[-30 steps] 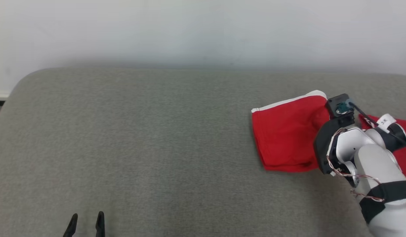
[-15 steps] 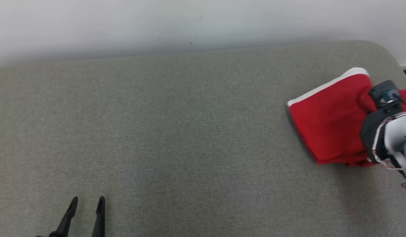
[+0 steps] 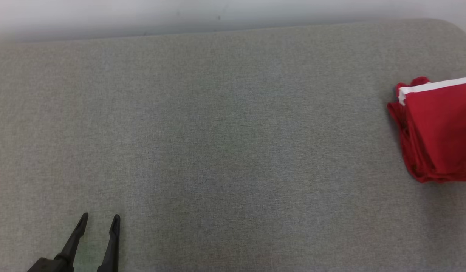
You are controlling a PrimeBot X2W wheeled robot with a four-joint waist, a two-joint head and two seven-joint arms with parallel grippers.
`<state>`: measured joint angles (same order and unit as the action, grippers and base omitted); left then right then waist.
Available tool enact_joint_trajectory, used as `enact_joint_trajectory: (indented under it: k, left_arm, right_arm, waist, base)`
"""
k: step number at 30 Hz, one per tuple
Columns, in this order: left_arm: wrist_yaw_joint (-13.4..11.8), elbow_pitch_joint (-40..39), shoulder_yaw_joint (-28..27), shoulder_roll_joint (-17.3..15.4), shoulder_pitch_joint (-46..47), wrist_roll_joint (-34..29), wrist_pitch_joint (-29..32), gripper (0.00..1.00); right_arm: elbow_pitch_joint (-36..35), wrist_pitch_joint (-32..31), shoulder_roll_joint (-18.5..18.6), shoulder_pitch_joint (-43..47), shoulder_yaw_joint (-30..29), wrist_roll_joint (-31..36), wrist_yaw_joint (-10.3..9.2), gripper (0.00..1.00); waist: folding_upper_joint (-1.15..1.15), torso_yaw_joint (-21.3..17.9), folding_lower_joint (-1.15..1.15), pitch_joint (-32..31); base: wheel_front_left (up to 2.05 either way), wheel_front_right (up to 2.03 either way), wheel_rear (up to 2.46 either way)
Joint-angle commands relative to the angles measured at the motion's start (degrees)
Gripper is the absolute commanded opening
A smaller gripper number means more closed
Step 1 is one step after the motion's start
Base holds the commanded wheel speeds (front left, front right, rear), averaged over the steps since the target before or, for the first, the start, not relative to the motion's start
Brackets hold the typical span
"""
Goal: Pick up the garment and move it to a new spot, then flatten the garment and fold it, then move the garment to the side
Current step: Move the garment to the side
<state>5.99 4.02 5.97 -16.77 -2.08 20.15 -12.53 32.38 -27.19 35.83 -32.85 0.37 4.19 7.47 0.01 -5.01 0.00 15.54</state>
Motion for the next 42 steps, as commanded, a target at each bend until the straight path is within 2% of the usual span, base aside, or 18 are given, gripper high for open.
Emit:
enact_joint_trajectory:
  k: [1, 5, 6, 7, 8, 13, 16, 19, 23, 25, 30, 39, 42]
  left_arm:
    - [0.0, -0.4, 0.2, -0.5, 0.6, -0.5, 0.2, 1.0]
    - [-0.1, -0.9, 0.5, -0.9, 1.1, -0.7, 0.4, 1.0]
    - [-0.1, -1.0, 0.7, -1.1, 1.1, -0.9, 0.5, 1.0]
    - [-0.2, -1.0, 0.8, -1.2, 1.2, -1.1, 0.5, 1.0]
    - [-0.3, -1.1, 1.0, -1.4, 1.2, -1.5, 0.3, 1.0]
    - [-0.6, -1.6, 1.2, -1.3, 1.0, -1.9, -0.5, 1.0]
    - [-1.2, -2.3, -0.6, 0.1, 0.4, 0.3, -1.3, 1.0]
    - [-1.7, -2.8, -1.3, 0.3, -0.7, 0.0, -1.9, 1.0]
    - [-4.6, -2.9, -3.9, 2.4, -2.6, 0.2, -2.5, 1.0]
    - [-5.0, -2.1, -4.0, 3.2, -3.2, 0.3, -2.5, 1.0]
    - [-4.7, 0.4, -4.4, 4.9, -4.9, 1.7, -2.7, 1.0]
    - [-5.4, 4.9, -5.5, 6.8, -4.4, 3.0, -2.6, 1.0]
    - [-5.8, 7.1, -5.5, 7.1, -3.6, 3.4, -1.8, 1.0]
  right_arm:
    - [0.4, 0.7, -1.2, 0.7, -2.2, 1.9, 0.01, 0.0]
    - [0.8, 1.7, -3.4, 1.6, -7.8, 6.1, 0.01, 0.0]
    - [0.6, 2.0, -4.0, 1.8, -9.1, 7.2, 0.01, 0.09]
    - [0.6, 2.2, -4.7, 2.1, -10.2, 8.3, 0.01, 0.5]
    - [1.0, 2.0, -5.7, 2.6, -11.1, 9.1, 0.01, 1.0]
    - [0.4, 3.3, -8.5, 3.3, -13.4, 11.1, 0.01, 1.0]
    - [-0.4, 6.7, -10.5, 4.4, -14.6, 10.9, 0.01, 1.0]
    - [-1.0, 11.2, -11.8, 4.7, -15.1, 9.2, 0.01, 1.0]
    - [-1.5, 18.3, -13.8, 6.2, -13.7, 4.4, 0.01, 1.0]
    - [-2.6, 20.2, -14.6, 7.6, -12.9, 2.1, 0.01, 1.0]
    - [-8.5, 22.7, -17.0, 14.3, -10.6, -0.5, 0.01, 1.0]
    - [-23.9, 26.1, -27.8, 27.4, -9.9, -4.8, 0.01, 1.0]
    - [-26.5, 25.9, -29.6, 30.7, -9.9, -6.7, 0.01, 1.0]
  waist:
    - [-0.01, 0.8, 0.0, 1.0]
    - [-0.01, 1.4, 0.0, 1.6]
    - [-0.01, 1.5, 0.0, 1.7]
    - [-0.01, 1.5, 0.0, 1.7]
    - [-0.01, 1.6, 0.0, 1.6]
    - [-0.01, 1.6, 0.0, 0.4]
    - [-0.01, 1.4, 0.0, -1.3]
    - [-0.01, 1.1, 0.0, -3.5]
    - [-0.01, 0.6, 0.0, -8.4]
    - [-0.01, 0.6, 0.0, -10.4]
    - [-0.01, 0.9, 0.0, -15.4]
    - [-0.01, 1.7, 0.0, -19.8]
    - [-0.01, 1.9, 0.0, -20.8]
  base:
    - [0.0, 0.0, 0.0]
    - [0.0, 0.0, 0.0]
    - [0.0, 0.0, 0.0]
    - [0.0, 0.0, 0.0]
    - [0.0, 0.0, 0.0]
    - [0.0, 0.0, 0.0]
    - [0.0, 0.0, 0.0]
    - [0.0, 0.0, 0.0]
    - [0.0, 0.0, 0.0]
    - [0.0, 0.0, 0.0]
    - [0.0, 0.0, 0.0]
    - [0.0, 0.0, 0.0]
    - [0.0, 0.0, 0.0]
